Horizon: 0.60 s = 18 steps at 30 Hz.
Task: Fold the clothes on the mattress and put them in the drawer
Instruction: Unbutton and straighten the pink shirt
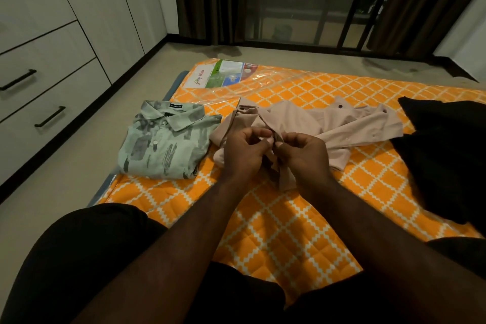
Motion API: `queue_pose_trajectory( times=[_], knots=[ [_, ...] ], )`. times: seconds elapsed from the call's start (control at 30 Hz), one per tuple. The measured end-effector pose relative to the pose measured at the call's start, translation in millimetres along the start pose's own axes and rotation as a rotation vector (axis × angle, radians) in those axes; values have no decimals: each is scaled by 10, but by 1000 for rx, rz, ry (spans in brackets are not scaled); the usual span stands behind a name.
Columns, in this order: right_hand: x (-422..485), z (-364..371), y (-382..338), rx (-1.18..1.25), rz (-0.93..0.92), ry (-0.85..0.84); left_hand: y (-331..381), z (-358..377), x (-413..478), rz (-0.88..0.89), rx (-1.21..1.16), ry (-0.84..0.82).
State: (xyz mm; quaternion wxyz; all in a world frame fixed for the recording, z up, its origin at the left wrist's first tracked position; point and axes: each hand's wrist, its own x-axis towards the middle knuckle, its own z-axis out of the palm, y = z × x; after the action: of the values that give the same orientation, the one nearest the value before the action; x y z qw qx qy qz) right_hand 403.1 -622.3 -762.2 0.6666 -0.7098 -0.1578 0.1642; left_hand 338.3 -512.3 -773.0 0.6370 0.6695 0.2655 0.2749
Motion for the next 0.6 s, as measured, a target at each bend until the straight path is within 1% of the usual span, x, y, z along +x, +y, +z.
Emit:
queue_pose_trajectory(
  times=[0.13,0.33,0.43,0.6],
  knots=[
    [42,6,15,-6,3,9,-20,12,31,10,3,2],
    [60,24,73,-38,-19,-7,-119,46,104,85,126,60],
    [77,35,103,-74,-34,2,-151,49,111,89,106,84],
    [77,10,119,-109,-48,-27,-147,40,123,26,20,76]
  ],
)
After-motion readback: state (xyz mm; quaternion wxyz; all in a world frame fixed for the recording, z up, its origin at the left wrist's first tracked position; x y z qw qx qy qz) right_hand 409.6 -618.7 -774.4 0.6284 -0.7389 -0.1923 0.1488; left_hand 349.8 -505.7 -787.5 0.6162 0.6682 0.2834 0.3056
